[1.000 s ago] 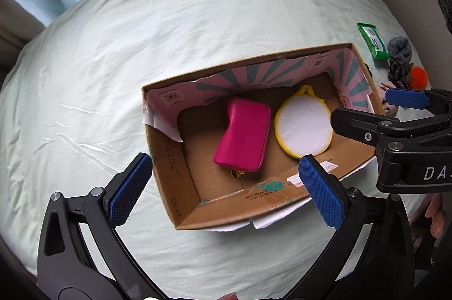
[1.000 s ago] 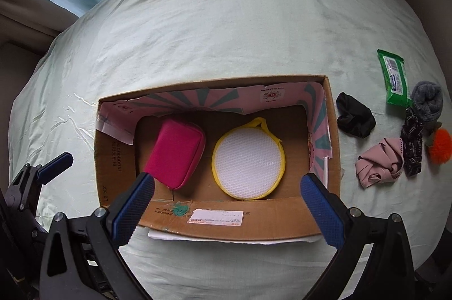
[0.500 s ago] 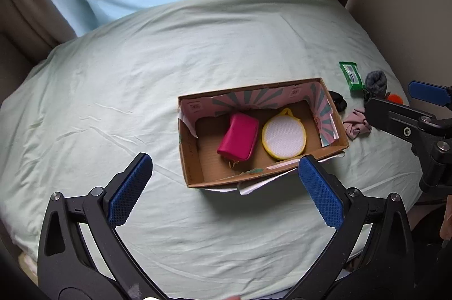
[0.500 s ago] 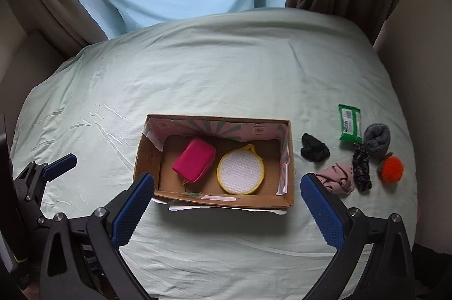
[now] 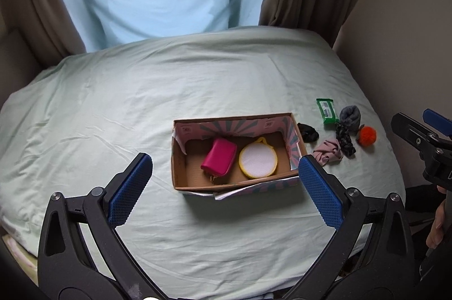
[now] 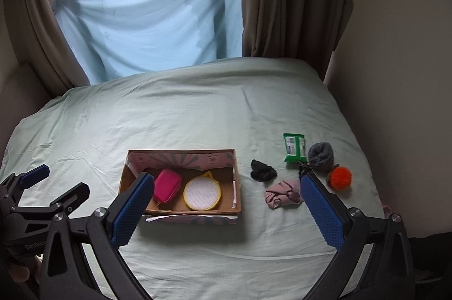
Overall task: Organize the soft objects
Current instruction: 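Move both tools toward the pink cloth and black patterned scrunchie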
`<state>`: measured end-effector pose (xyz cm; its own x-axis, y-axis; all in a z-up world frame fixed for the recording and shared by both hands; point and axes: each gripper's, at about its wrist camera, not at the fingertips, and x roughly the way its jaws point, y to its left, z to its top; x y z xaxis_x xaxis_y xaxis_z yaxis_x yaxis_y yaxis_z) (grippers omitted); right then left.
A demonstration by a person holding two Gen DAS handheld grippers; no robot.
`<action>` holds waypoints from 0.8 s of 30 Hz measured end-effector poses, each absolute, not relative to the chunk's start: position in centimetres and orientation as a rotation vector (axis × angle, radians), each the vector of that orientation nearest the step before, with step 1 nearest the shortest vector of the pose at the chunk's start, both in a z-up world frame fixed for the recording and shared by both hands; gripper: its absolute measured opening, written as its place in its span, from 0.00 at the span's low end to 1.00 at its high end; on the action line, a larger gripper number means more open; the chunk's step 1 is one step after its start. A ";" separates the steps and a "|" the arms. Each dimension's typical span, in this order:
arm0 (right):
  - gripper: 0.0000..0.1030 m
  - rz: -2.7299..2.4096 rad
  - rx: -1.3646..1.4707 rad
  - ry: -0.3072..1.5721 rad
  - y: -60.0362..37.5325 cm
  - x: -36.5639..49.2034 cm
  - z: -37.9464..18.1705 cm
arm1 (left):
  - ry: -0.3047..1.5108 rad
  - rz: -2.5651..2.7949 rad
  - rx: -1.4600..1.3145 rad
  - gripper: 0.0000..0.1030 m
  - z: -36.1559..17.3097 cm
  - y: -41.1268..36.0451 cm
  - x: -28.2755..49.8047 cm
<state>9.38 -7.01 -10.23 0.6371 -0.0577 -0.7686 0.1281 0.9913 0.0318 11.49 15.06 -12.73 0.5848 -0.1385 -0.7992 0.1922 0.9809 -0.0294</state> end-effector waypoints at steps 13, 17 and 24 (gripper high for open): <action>1.00 -0.104 0.093 0.840 -20.4 7.3 -11.0 | 0.853 -0.207 0.035 1.00 -11.8 3.3 10.5; 1.00 -0.066 0.090 0.841 -24.5 7.7 -12.1 | 0.843 -0.202 0.026 1.00 -13.0 -1.6 10.8; 1.00 0.013 0.077 0.882 -30.4 10.3 -16.8 | 0.885 -0.229 0.030 1.00 -18.0 -10.0 11.8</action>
<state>10.27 -30.39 -16.77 0.6357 0.0436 -0.7707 0.0203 0.9971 0.0732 11.79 -10.00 -17.97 0.6103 -0.1861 -0.7700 0.2105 0.9752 -0.0689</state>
